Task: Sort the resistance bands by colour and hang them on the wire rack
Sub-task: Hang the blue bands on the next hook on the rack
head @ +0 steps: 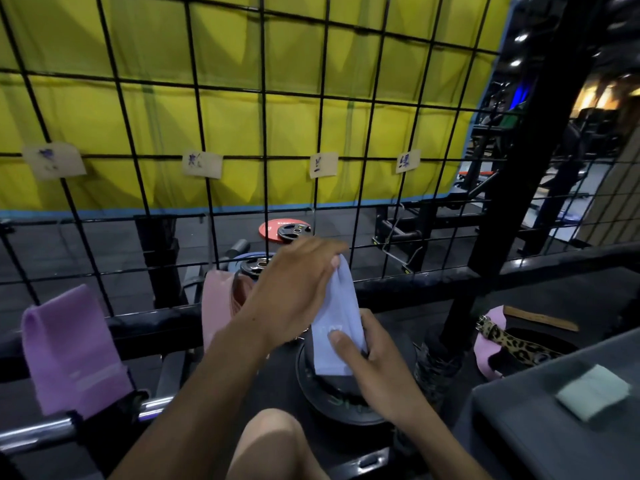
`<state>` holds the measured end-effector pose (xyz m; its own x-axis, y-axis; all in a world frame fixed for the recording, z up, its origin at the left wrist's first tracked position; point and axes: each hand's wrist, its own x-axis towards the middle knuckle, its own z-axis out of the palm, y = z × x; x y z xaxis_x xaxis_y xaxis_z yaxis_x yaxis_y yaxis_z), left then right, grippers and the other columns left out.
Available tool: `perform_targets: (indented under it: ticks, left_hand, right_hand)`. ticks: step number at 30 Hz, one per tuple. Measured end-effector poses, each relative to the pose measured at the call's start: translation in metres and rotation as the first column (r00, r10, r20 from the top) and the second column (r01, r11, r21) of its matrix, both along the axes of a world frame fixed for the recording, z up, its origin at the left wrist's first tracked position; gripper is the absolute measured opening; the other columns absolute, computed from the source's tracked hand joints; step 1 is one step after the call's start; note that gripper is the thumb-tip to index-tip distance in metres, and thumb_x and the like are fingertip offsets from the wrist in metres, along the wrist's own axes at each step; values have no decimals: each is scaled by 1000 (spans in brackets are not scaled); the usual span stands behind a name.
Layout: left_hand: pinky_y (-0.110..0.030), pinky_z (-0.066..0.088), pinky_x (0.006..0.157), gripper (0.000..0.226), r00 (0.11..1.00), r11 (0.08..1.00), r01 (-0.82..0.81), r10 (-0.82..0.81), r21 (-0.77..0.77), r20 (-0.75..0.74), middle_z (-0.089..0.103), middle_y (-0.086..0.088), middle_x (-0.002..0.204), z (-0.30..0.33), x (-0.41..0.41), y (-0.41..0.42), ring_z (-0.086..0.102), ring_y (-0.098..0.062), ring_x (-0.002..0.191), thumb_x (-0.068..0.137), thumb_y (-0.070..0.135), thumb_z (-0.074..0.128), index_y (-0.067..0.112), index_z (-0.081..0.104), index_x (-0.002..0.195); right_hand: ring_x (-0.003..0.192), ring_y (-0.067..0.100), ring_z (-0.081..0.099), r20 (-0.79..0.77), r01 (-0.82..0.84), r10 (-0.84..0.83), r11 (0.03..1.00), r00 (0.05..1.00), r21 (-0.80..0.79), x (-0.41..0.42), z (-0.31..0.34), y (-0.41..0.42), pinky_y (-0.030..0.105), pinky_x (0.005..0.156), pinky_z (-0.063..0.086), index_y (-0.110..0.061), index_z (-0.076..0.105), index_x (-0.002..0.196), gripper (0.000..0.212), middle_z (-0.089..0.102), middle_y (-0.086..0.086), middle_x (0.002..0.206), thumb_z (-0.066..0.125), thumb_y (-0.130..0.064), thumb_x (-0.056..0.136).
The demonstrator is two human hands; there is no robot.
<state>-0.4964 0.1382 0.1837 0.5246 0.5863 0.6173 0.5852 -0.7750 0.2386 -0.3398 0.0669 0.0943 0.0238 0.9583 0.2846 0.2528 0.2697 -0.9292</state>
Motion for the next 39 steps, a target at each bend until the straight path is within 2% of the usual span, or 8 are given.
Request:
perform_targets:
  ticks: [9,13,17,20,26,30,33,39]
  left_hand:
    - [-31,40,100,35,962,989,121,-96,-82,257,62,4,123,-36,9,11,54,-11,115,107,26,37,14,58,132]
    - [-34,38,110,40,959,992,113,-96,-49,267,58,2,139,-40,5,11,49,-11,132,107,22,38,13,53,143]
    - [-41,25,121,49,968,996,87,-80,-19,240,34,0,161,-44,1,0,26,-12,150,108,29,34,13,36,154]
    - [-32,12,124,53,962,998,67,-63,-5,267,17,0,167,-52,4,-14,11,-17,155,107,24,40,14,28,157]
    - [-17,9,121,57,917,995,55,-17,-82,399,21,4,165,-68,10,-26,12,-9,154,104,15,49,18,27,157]
    - [-23,10,123,56,932,996,50,-20,-75,363,22,2,165,-71,10,-23,11,-10,154,104,13,48,12,28,157]
    - [-31,13,125,55,951,999,-2,12,-33,310,21,4,165,-71,3,-22,10,-12,155,105,16,48,16,29,157]
    - [-55,32,115,51,978,972,-158,129,175,166,34,-8,159,-74,-1,-35,23,-29,151,98,26,53,16,45,147]
  right_hand:
    - [71,3,53,58,-14,14,1000,998,0,-4,-11,4,19,65,43,-15,57,102,15,57,-11,79,58,-31,101]
    - [81,9,63,27,48,-48,999,998,10,-17,-17,7,24,71,49,-22,59,102,11,66,-3,90,59,-33,100]
    - [86,9,67,-33,68,-69,997,997,-40,-23,-17,3,28,75,53,-26,63,104,14,70,-6,95,63,-38,96]
    - [92,12,69,-14,27,-28,996,999,-89,-23,-12,2,39,84,55,-27,64,106,31,71,-5,99,64,-53,89]
    - [95,-2,67,-41,-82,75,981,996,-177,-19,0,0,14,79,50,-24,67,109,31,73,-14,101,55,-51,98]
    - [110,1,65,13,-94,99,975,995,-200,-19,-1,3,28,98,51,-30,62,125,39,71,-12,118,53,-56,96]
    - [116,-6,60,63,-108,129,959,990,-262,-11,-1,1,24,101,45,-35,56,135,54,66,-21,126,47,-68,94]
    - [106,-6,62,103,13,17,959,995,-281,33,1,-17,17,90,44,-36,64,113,52,68,-22,110,48,-75,82]
